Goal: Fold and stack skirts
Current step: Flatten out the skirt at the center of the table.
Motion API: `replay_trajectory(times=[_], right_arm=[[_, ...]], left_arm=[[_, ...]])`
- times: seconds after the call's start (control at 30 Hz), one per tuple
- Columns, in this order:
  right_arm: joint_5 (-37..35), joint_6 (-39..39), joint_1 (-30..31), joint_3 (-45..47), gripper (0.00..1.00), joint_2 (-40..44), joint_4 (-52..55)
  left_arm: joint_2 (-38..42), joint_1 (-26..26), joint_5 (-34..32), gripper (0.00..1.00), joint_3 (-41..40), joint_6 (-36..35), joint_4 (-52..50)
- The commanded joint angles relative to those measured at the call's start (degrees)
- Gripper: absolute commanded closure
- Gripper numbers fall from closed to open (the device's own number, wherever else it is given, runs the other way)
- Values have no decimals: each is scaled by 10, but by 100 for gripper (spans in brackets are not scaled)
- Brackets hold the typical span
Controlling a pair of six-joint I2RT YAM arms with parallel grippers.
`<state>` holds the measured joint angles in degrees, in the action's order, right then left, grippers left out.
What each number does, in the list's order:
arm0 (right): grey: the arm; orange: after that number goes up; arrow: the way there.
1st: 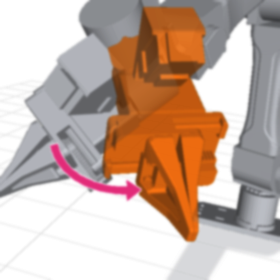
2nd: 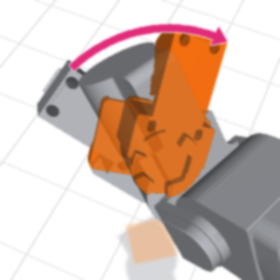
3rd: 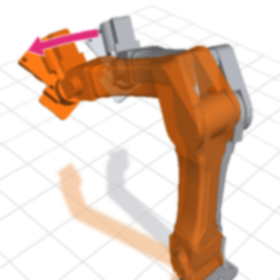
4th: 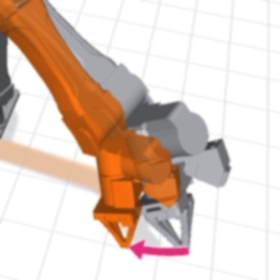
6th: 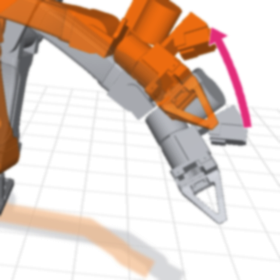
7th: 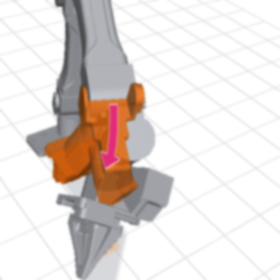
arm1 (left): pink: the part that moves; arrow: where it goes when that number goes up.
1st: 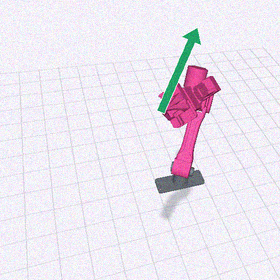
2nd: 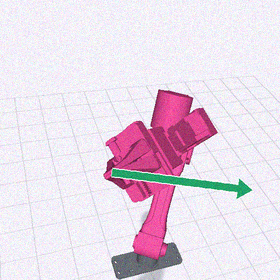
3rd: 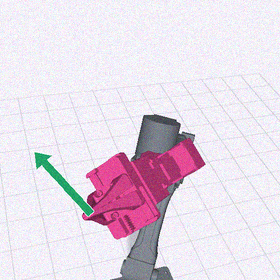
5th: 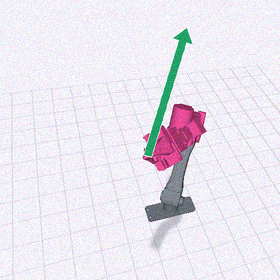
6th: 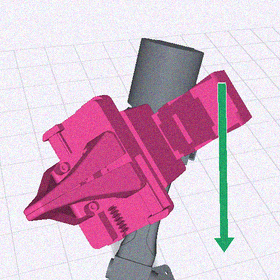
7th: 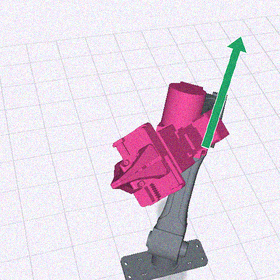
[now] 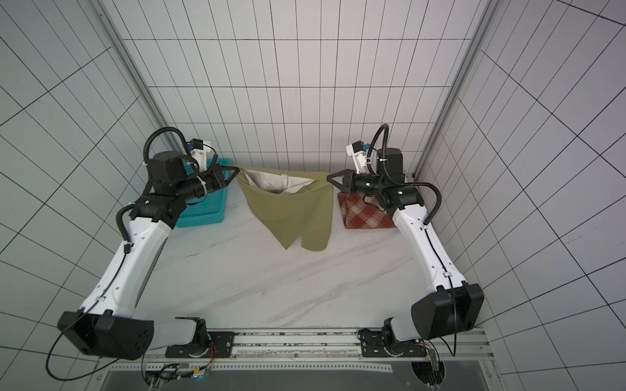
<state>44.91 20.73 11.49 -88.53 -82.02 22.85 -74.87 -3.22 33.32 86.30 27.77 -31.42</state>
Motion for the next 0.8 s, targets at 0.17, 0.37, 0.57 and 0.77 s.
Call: replay_trajectory(times=[0.17, 0.37, 0.57, 0.77], right_arm=[[-48, -32, -32, -6, 100, 91, 70], [-42, -30, -33, 10, 100, 85, 56], [-50, -47, -40, -51, 100, -1, 45], [-52, -49, -66, -149, 100, -106, 14]], left_arm=[[67, 76, -49, 100, 15, -18, -103], [66, 79, -55, 100, 15, -21, -109], [-3, 79, -62, 100, 56, -21, -84], [-119, 81, -65, 100, 170, -29, -73]])
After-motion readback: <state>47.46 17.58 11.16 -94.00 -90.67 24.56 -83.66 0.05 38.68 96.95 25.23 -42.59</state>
